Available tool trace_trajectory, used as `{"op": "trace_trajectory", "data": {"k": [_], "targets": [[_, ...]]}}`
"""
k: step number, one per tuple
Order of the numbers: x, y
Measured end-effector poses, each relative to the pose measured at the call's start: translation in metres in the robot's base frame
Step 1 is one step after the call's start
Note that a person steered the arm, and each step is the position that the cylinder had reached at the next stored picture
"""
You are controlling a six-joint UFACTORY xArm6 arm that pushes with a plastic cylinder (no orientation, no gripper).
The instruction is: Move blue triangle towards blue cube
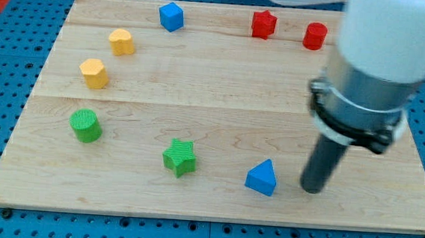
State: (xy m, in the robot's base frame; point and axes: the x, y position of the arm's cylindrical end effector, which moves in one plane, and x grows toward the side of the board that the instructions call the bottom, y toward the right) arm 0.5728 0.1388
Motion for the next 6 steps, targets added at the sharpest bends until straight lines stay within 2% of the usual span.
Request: {"op": "trace_trajectory", "data": {"k": [1,2,4,6], "targets": [[0.011,-0.045],[0.024,-0.057],[-0.054,-0.139],[-0.139,-0.195]]}}
